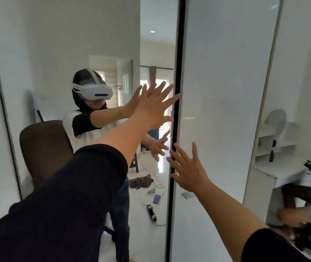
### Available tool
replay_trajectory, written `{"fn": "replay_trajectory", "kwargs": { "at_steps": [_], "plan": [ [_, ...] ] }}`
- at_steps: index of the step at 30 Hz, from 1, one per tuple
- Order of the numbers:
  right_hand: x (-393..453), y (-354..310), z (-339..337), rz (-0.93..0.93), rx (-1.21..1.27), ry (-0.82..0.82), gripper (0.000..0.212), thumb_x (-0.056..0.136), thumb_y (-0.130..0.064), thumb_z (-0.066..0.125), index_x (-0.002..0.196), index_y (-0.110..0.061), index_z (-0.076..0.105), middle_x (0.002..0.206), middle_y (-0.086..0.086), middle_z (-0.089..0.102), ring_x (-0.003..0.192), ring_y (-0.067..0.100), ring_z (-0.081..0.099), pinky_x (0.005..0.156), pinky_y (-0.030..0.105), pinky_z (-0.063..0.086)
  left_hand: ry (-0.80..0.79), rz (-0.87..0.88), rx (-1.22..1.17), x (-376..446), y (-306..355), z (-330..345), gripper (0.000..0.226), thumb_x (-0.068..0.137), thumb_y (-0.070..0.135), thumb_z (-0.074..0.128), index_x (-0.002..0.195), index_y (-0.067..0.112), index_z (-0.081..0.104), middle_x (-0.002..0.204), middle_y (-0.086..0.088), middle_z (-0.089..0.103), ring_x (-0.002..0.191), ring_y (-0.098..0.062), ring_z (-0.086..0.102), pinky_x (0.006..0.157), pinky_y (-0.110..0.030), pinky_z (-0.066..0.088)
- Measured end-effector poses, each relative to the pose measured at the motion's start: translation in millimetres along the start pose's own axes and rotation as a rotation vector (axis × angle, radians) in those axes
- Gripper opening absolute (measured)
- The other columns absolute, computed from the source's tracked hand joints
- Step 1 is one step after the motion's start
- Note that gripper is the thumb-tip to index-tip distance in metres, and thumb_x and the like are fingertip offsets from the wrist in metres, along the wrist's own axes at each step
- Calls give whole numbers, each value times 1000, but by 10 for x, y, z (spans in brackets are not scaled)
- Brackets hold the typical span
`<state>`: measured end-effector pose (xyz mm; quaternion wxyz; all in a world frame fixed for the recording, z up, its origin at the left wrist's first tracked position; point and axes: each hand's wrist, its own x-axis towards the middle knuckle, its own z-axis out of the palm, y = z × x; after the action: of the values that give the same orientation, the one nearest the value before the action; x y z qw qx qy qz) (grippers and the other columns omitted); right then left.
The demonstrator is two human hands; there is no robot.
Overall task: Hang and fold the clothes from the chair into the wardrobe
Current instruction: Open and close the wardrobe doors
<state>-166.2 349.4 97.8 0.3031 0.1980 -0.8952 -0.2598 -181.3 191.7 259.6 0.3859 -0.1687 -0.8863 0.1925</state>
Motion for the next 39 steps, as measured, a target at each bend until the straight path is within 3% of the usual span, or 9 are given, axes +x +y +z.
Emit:
{"fn": "replay_trajectory", "kwargs": {
  "at_steps": [3,8,14,20,28,33,39],
  "plan": [
    [35,177,184,-41,-35,67,59,88,-56,44,134,-20,53,150,1,38,146,24,17,108,67,-8,-9,-3,-7,221,223,160,76,93,61,32,150,30,-8,159,4,-16,147,-19,-14,113,-59,-3],
    [95,306,341,-132,-91,139,58,92,-52,37,138,-18,46,151,2,36,146,25,14,108,68,-2,14,-77,22,313,361,334,88,90,62,35,148,21,-18,158,1,-20,146,-19,-17,115,-59,-1],
    [-15,280,334,-114,-27,293,54,86,-52,50,116,-11,67,123,3,63,134,24,41,112,59,20,13,-77,22,232,488,187,87,91,60,35,149,20,-16,158,1,-20,146,-21,-18,115,-59,0],
    [-526,339,181,-67,-133,270,51,88,-51,45,109,-11,68,115,3,62,127,24,45,108,56,28,95,21,-31,80,779,-156,86,92,60,35,148,21,-17,158,0,-19,146,-21,-17,114,-58,-3],
    [-1383,605,-77,39,-309,92,55,93,-51,38,107,-8,68,121,6,53,130,29,28,107,62,15,230,158,-135,40,1412,-639,82,91,61,34,147,31,-17,158,-1,-19,146,-22,-16,113,-58,-6],
    [-2084,987,-171,128,-343,51,46,88,-51,49,104,-16,73,117,2,59,128,26,33,109,62,8,290,314,-221,184,2016,-1025,72,89,65,32,146,45,-8,157,0,-23,145,-24,-19,110,-63,-5],
    [-2844,1537,-177,339,-369,-120,55,85,-50,52,131,-21,56,139,1,52,139,18,33,107,67,-2,362,411,-185,540,2875,-1384,68,91,60,34,148,42,1,156,-2,-27,144,-26,-22,108,-67,-5]
  ]
}}
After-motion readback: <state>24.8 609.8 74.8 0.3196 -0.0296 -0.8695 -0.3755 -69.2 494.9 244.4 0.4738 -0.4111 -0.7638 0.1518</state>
